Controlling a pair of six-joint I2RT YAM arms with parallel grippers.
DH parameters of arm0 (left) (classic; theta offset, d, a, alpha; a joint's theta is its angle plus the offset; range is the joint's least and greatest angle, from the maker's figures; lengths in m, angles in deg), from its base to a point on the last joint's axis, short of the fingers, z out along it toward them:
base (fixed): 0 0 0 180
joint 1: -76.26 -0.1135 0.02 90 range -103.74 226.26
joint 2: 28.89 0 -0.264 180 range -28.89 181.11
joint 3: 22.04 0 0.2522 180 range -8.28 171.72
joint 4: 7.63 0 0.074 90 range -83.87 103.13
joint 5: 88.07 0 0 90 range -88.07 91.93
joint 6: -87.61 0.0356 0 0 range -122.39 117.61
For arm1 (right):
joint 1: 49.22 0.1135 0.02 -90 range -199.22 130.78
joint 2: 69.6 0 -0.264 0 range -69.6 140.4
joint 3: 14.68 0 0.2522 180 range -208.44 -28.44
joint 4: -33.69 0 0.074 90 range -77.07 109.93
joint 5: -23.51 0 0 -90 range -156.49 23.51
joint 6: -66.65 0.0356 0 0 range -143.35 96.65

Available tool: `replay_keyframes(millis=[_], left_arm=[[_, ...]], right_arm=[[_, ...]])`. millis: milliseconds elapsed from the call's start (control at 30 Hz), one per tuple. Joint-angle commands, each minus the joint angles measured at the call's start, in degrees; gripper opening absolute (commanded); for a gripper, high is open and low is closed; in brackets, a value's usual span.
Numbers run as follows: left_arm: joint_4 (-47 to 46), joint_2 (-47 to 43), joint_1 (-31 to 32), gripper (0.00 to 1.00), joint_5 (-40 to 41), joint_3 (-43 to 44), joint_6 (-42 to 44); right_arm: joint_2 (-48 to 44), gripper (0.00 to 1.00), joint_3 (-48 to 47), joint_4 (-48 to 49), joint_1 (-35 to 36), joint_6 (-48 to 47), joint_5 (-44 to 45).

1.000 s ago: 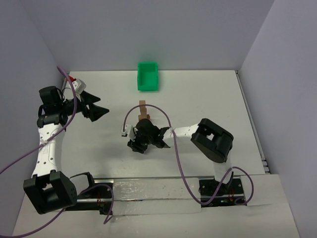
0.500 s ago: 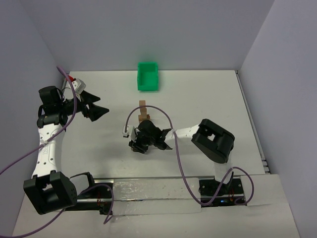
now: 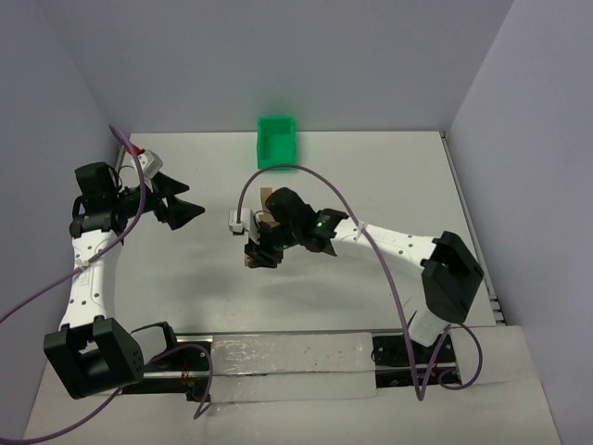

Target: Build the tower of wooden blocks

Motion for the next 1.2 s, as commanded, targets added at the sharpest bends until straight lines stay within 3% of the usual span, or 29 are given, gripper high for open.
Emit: replay_keyframes(millis=[0,400,700,1167], left_arm=[[0.4,0.6,-0.3,0.99,-2.3,2.3,1.4],[2.9,2.3,2.4,0.99,-1.3,3.8,4.1],[0.0,1.4,5.5,0.99,3.7,2.1,2.4],[-2.3,1.9,5.5,0.99,3.4,2.1,0.8]], right_arm=[[-3.6,0.08,-6.7,-15.9,-2.2,-7.6,-1.5],[2.3,0.06,-21.6,-23.4,-15.1,-13.5,-1.9],[9.3,0.07,-28.6,-24.4,-16.5,-13.9,-2.1],[16.6,0.08,-40.2,-29.6,-17.6,-15.8,-2.5]])
